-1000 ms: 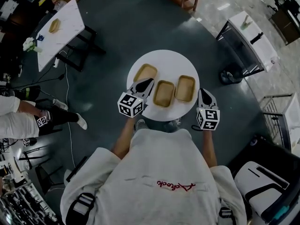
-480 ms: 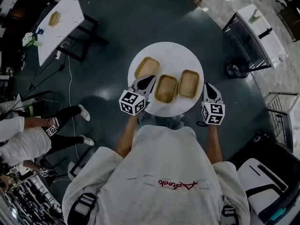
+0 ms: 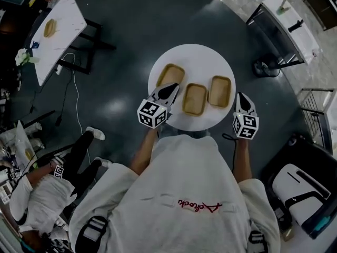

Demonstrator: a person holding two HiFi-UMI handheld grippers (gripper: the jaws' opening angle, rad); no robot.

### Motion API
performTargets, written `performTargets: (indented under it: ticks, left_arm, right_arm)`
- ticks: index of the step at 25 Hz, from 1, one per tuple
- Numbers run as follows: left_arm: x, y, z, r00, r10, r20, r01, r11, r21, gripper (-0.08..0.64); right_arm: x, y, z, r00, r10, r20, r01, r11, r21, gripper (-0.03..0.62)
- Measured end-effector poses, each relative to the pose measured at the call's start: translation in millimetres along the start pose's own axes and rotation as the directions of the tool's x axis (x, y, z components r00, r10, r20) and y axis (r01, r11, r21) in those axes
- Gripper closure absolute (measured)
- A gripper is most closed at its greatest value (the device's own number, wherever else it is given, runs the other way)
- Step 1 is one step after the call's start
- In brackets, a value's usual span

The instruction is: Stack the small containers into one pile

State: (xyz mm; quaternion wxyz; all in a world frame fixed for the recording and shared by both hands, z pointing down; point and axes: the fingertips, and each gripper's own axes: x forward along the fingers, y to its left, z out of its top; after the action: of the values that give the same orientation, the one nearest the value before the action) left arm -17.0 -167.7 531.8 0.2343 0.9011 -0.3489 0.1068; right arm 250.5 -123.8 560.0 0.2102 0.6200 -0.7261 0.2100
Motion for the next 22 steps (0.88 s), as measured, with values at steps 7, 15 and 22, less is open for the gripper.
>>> performTargets:
  ticks: [7, 15, 22]
  left_arm:
    - [5.6, 7.0, -17.9, 0.998, -0.02, -0.054, 0.019, 1.0, -0.023, 0.545]
    - [10.8, 3.4, -48.0, 0.994, -0.014, -0.111, 0.008, 0.999, -0.052, 0.545]
    - [11.5, -6.9, -75.3, 0.99, -0.007, -0.142, -0.005, 0.997, -0.081, 0.545]
  right_arm:
    - [2.5, 3.9, -22.0, 0.999, -0.02, -0.045, 0.021, 0.999, 0.028, 0.572]
    - [11.1, 0.5, -64.5, 0.992, 0.0, -0.123, 0.01, 0.997, 0.076, 0.571]
    - [13.0, 3.3, -98.6, 0.983, 0.034, -0.179, -0.014, 0.993, 0.115, 0.571]
